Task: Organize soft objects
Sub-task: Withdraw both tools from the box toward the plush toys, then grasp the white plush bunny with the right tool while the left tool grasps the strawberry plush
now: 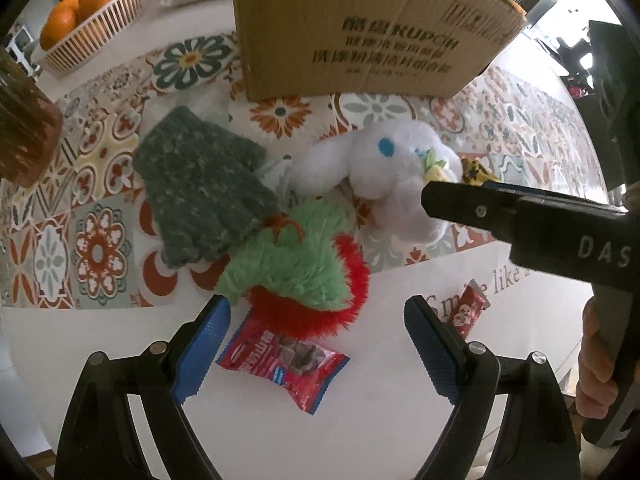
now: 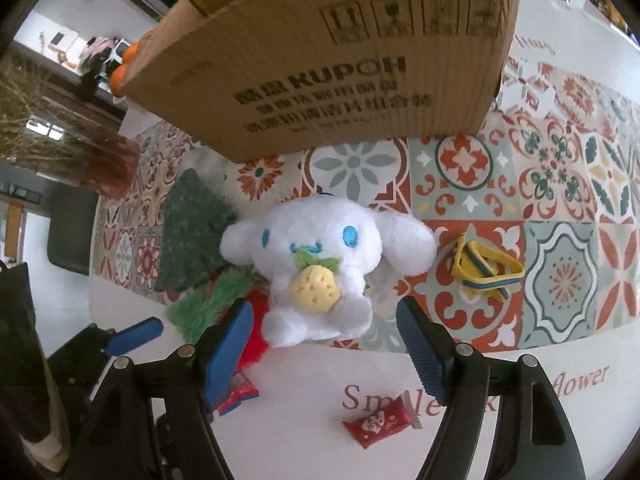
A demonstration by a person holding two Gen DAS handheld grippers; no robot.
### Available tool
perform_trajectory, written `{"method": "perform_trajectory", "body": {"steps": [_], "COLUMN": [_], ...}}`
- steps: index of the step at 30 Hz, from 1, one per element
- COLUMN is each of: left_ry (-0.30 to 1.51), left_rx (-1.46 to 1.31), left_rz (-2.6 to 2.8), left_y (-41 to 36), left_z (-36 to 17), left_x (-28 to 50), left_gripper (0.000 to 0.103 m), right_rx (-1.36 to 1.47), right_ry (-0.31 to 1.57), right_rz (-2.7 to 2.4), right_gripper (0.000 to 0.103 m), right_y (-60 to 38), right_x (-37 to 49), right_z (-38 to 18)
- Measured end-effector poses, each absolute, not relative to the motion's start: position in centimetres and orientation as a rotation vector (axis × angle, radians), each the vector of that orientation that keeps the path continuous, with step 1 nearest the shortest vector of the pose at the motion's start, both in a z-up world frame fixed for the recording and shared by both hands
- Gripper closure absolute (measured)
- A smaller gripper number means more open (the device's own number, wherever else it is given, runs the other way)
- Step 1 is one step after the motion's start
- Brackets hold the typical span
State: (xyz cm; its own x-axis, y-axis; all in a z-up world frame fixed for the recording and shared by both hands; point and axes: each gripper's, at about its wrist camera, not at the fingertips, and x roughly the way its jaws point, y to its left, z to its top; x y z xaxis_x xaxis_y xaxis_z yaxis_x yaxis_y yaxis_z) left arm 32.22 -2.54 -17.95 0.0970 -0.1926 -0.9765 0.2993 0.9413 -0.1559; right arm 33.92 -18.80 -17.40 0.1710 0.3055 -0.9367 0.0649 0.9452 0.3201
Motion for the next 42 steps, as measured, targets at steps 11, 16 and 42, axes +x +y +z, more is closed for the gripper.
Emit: {"method": "perform_trajectory", "body": {"steps": [11,16,42], "left_ry": [1.494,1.502,1.378], "left_rx": [0.075,0.056,-0.154], "left_rz": [-0.355,-0.337,-0.313], "left_y": [-3.0,-2.9,1.1], "left_z": [-21.5,-22.4,-21.4], "left_x": [33.5,34.2,32.8], "left_gripper": [0.017,0.027,0.066], "right_rx": [0.357,0.363,0.296], "right_ry": [1.45,1.469,1.388], "right_rz": [0.161,0.166,0.148], "right_gripper": [0.028,0.028,0.047], "right_y": [-17.9,-17.1,-16.8], "right_x": [35.3,35.9,34.6], "right_z": [-20.3,-21.3,-21.1]}}
